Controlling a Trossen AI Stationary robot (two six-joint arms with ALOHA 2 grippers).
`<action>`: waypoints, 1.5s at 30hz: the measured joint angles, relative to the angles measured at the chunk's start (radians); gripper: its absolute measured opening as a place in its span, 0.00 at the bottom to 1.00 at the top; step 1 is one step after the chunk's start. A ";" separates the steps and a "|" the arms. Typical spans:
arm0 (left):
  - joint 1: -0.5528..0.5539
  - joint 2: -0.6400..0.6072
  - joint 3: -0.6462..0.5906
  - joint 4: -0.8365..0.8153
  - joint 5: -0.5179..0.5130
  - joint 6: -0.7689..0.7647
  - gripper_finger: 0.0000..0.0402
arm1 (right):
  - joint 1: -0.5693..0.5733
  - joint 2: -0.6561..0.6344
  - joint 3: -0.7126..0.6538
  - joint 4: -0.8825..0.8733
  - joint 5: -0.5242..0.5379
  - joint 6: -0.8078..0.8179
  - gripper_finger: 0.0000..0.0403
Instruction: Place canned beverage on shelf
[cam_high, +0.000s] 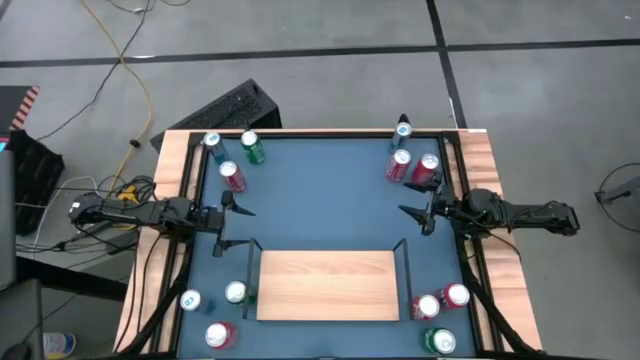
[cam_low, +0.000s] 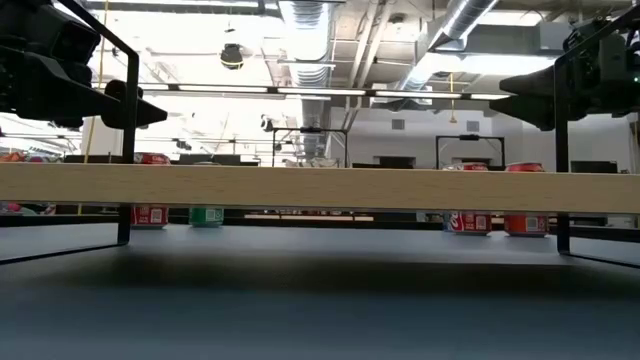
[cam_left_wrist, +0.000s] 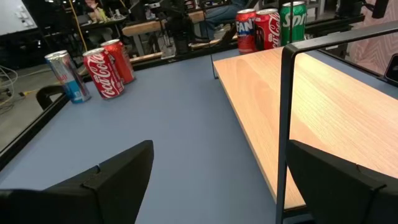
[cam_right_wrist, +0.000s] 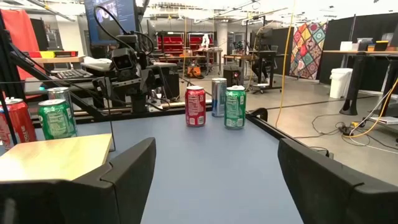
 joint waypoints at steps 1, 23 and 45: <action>0.000 0.000 0.000 0.000 0.000 0.000 0.88 | 0.000 0.000 0.000 0.000 0.000 0.000 0.82; 0.000 0.000 0.000 0.007 -0.002 0.000 0.88 | 0.000 0.000 0.000 0.000 0.000 0.000 0.82; 0.000 0.003 0.000 0.011 -0.047 -0.884 0.88 | 0.000 0.000 0.000 0.000 0.000 0.000 0.82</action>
